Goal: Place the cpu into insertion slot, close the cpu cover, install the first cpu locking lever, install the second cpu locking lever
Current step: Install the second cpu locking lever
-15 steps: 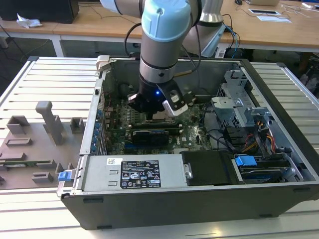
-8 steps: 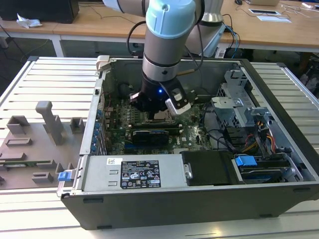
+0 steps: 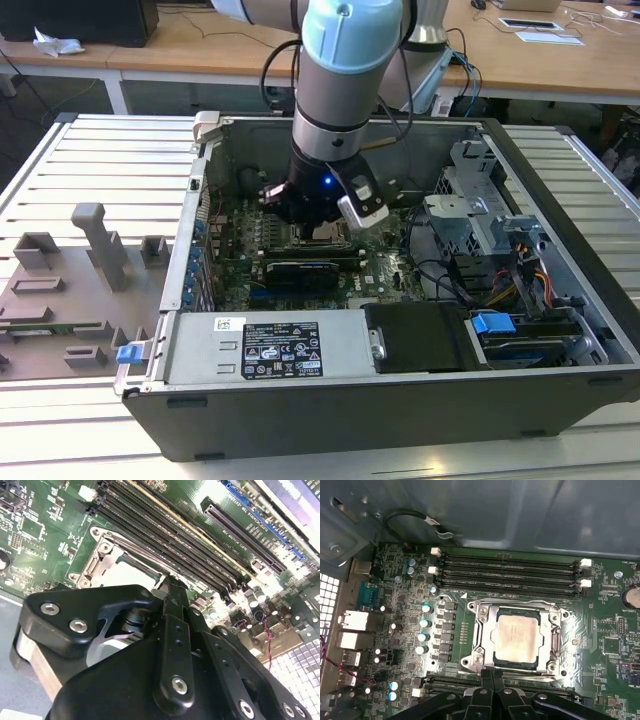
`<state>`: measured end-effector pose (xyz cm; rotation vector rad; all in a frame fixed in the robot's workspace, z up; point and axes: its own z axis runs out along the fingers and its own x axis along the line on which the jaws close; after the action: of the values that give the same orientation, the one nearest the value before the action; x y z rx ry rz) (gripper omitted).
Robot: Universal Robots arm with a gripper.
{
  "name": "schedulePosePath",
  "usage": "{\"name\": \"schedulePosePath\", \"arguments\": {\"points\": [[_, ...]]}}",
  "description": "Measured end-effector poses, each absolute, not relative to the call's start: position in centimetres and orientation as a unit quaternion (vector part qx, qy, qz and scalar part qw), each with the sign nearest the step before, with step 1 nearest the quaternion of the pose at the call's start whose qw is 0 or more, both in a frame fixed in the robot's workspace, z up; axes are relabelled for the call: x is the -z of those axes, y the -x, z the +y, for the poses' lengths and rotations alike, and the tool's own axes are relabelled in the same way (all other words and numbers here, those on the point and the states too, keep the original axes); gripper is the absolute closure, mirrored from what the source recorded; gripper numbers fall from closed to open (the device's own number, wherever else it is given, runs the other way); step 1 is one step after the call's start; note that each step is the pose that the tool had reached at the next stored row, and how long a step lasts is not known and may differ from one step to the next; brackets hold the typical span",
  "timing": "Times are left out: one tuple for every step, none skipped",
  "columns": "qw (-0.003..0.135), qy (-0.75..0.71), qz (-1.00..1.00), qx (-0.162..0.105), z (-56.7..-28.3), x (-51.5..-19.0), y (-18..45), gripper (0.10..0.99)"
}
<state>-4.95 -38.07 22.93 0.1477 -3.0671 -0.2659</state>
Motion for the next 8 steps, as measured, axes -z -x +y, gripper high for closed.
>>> {"name": "schedulePosePath", "arguments": {"points": [[0.03, -0.048, -0.995, 0.086, -38.07, -23.01, 4.93, 0.98], [0.03, -0.048, -0.995, 0.086, -38.07, -23.05, 4.93, 0.98], [0.03, -0.048, -0.995, 0.086, -38.07, -23.08, 4.93, 0.98], [0.03, -0.048, -0.995, 0.086, -38.07, -23.18, 4.91, 0.98], [0.03, -0.048, -0.995, 0.086, -38.07, -23.27, 4.89, 0.98], [0.03, -0.048, -0.995, 0.086, -38.07, -23.34, 4.88, 0.98], [0.03, -0.048, -0.995, 0.086, -38.07, -23.47, 4.88, 0.98], [0.03, -0.048, -0.995, 0.086, -38.07, -23.65, 4.88, 0.98]]}}
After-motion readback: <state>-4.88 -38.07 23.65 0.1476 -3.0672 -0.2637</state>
